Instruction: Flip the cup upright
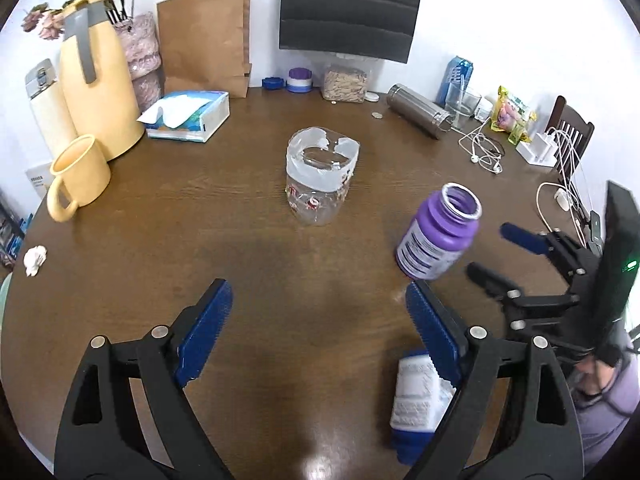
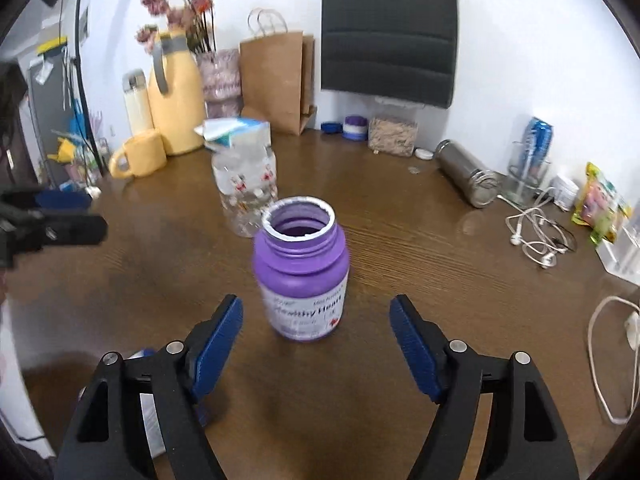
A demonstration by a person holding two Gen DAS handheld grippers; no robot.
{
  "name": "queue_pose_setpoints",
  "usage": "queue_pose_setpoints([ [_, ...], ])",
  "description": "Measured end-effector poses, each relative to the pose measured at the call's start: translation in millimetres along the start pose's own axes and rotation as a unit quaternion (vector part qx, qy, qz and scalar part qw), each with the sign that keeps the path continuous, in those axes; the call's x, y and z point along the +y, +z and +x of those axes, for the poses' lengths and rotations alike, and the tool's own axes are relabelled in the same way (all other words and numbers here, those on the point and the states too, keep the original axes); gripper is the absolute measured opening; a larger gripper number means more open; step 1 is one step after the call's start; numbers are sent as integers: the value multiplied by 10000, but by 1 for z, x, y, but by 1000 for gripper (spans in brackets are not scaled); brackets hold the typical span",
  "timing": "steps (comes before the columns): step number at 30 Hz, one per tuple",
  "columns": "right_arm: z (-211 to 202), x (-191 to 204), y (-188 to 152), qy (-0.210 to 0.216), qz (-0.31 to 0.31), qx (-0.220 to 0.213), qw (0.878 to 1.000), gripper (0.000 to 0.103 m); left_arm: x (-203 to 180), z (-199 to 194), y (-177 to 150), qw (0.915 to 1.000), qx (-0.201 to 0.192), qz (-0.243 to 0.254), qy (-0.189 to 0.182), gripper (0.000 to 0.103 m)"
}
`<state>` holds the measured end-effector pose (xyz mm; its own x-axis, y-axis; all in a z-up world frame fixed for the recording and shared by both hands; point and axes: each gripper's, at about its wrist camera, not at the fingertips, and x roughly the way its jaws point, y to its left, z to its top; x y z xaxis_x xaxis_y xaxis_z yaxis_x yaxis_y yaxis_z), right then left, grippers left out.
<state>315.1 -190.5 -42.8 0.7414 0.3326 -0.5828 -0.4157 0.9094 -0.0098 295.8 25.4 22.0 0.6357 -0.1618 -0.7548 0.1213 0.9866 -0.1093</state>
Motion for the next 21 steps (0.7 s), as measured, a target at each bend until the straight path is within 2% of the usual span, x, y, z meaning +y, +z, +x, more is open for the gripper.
queue_pose_setpoints([
  [4,-55,8,-11,-102,80,-283,9995,83,-4,-31,-23,9994,-302,-53,137,88],
  [9,-119,33,-41,3,83,-556,9984,83,-19,-77,-76,9962,-755,8,445,102],
  [12,-150,49,-60,64,55,-708,9975,83,-27,-103,-110,9925,-1006,-117,691,103],
  [17,-192,85,-116,180,144,-1139,9932,84,-43,-147,-177,9866,-1474,-125,693,103],
  [21,-212,111,-174,251,593,-1324,9891,84,-56,-172,-236,9811,-1761,-370,707,103],
])
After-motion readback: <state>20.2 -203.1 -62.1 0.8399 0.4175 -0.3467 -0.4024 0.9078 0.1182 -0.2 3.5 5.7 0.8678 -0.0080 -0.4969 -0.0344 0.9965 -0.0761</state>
